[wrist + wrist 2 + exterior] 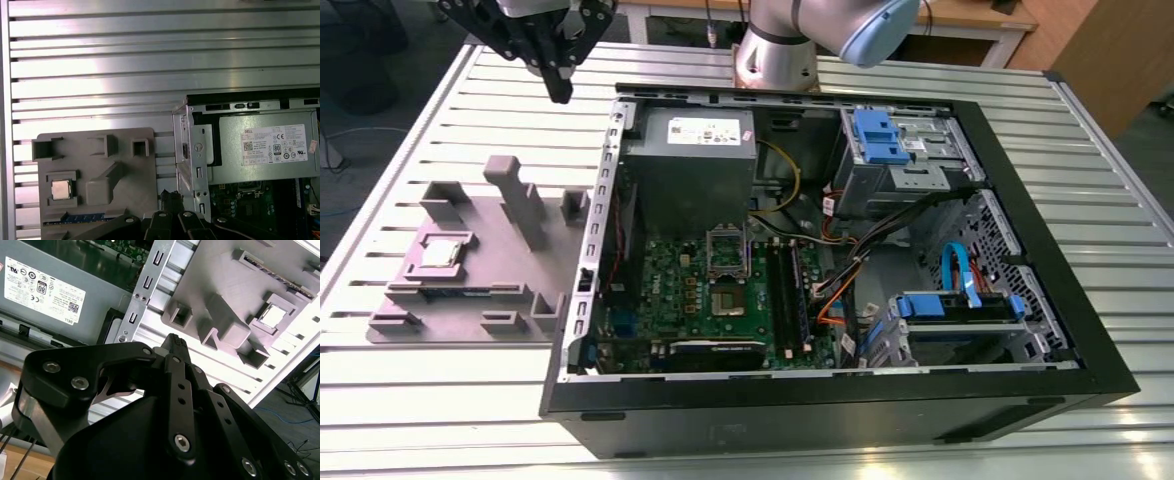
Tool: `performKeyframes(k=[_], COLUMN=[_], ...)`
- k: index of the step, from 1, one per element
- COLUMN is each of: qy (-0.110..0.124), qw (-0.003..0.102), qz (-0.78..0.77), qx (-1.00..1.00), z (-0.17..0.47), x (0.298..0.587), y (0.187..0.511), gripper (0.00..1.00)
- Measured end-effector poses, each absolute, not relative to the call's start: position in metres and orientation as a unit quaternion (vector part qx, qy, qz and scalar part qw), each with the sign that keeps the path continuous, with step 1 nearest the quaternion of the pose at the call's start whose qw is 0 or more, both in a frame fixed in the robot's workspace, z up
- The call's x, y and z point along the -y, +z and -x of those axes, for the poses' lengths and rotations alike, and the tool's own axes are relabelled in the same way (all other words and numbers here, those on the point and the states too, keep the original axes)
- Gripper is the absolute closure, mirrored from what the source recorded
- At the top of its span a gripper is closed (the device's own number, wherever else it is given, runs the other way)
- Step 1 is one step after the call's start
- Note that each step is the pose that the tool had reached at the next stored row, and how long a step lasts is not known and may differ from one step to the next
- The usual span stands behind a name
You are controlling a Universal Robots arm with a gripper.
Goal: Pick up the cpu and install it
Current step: 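Reach for the cpu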
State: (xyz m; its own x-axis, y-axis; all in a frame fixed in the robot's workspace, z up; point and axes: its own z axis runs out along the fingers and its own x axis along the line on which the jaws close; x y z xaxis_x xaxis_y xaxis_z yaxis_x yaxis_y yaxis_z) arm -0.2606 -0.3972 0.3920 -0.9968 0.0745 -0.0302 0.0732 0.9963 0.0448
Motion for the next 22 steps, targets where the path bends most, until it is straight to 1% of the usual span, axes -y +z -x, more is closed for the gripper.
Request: performKeyframes(k=[22], qy=[0.022], qw=[0.017], qz=[-0.037], qx=[-0.999], z=[0.2691], x=[0.3972], y=[0.3919], gripper=[0.89])
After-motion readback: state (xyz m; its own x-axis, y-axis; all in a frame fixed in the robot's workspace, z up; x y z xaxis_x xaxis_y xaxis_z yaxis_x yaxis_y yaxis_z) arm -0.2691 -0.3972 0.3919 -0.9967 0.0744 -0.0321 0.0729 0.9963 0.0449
